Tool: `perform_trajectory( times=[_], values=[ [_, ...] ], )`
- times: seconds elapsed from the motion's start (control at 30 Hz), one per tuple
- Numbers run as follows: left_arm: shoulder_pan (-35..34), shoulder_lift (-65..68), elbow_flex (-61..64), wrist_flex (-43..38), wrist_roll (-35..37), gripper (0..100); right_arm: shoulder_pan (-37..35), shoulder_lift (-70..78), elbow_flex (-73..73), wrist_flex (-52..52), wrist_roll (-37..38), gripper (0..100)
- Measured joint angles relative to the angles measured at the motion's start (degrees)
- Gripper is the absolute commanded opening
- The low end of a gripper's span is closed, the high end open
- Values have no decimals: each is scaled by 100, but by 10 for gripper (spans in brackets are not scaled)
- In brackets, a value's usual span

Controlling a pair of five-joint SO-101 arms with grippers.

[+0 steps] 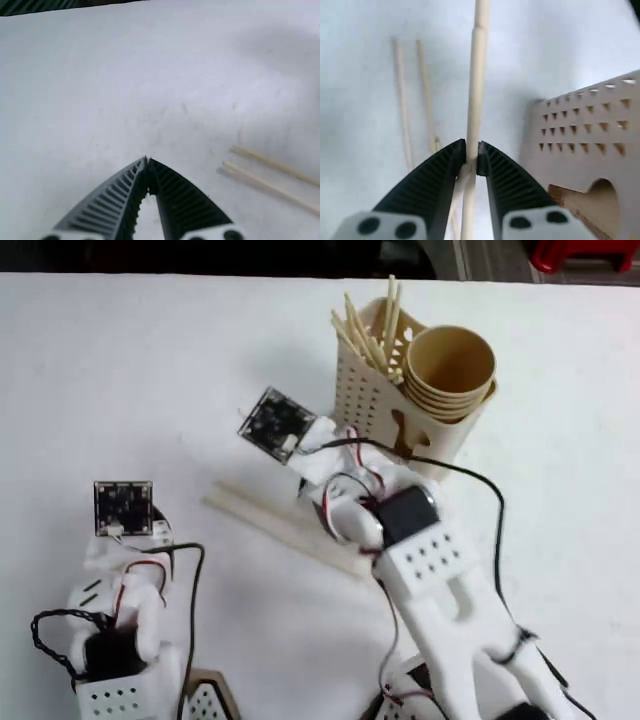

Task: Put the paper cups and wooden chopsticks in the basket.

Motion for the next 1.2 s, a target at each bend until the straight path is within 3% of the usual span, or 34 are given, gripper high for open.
perform_trajectory(
  times=[0.33,0.9,1.2],
  values=[
    [0,0,0,0,0,28,0,-1116,0,-888,-862,19],
    [0,0,0,0,0,28,0,-1767,0,-3938,-1046,19],
    [0,0,0,0,0,28,809,-1670,0,-5380,-1046,19]
  ],
)
